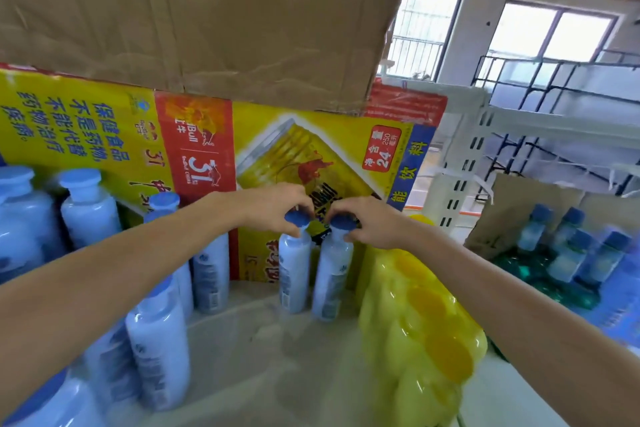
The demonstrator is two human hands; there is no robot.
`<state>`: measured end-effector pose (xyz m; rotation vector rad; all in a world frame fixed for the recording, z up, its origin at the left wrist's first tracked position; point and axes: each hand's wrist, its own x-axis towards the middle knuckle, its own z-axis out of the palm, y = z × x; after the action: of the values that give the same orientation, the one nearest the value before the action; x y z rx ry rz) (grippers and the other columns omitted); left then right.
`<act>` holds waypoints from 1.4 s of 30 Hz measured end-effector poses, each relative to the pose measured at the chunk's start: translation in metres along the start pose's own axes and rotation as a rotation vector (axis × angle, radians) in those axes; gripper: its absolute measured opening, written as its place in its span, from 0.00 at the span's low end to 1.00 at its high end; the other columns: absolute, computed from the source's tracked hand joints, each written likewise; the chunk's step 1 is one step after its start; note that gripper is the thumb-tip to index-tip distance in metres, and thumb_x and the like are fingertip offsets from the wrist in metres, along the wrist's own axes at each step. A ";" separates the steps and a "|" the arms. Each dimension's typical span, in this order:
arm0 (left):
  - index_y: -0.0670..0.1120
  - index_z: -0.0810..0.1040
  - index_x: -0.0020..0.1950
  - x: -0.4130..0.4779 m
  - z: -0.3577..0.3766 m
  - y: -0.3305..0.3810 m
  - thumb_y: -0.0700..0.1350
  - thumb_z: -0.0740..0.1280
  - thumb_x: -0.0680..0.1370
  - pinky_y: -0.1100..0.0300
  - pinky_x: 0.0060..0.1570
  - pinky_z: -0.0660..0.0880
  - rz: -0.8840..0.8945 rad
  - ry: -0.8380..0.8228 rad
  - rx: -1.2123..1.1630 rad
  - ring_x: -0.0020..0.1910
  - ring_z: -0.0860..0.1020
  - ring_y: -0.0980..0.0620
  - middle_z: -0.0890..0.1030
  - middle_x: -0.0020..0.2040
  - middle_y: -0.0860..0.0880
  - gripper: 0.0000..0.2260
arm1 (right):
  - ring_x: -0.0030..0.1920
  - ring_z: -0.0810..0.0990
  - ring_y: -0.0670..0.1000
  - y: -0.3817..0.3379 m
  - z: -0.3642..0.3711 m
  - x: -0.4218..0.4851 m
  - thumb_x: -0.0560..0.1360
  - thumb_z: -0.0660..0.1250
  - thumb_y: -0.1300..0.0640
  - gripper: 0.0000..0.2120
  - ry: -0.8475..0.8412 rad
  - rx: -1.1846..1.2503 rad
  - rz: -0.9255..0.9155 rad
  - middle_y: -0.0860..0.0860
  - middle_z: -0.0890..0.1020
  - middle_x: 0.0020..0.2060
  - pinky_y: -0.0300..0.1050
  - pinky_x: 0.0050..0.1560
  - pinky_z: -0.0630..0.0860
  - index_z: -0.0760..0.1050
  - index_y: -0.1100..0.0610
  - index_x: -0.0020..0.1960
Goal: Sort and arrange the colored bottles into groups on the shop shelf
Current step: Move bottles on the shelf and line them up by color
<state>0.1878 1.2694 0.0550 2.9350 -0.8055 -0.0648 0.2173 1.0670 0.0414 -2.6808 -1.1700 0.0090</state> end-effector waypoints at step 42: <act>0.50 0.74 0.62 0.000 0.015 -0.010 0.41 0.66 0.76 0.64 0.53 0.63 -0.044 0.107 -0.291 0.54 0.69 0.59 0.76 0.61 0.52 0.15 | 0.53 0.72 0.42 0.002 0.015 -0.005 0.75 0.64 0.63 0.15 0.085 0.251 0.078 0.40 0.75 0.52 0.38 0.50 0.67 0.72 0.50 0.59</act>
<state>0.1915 1.2770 0.0390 2.6567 -0.6548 -0.0257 0.2141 1.0655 0.0260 -2.4782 -0.9686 0.0507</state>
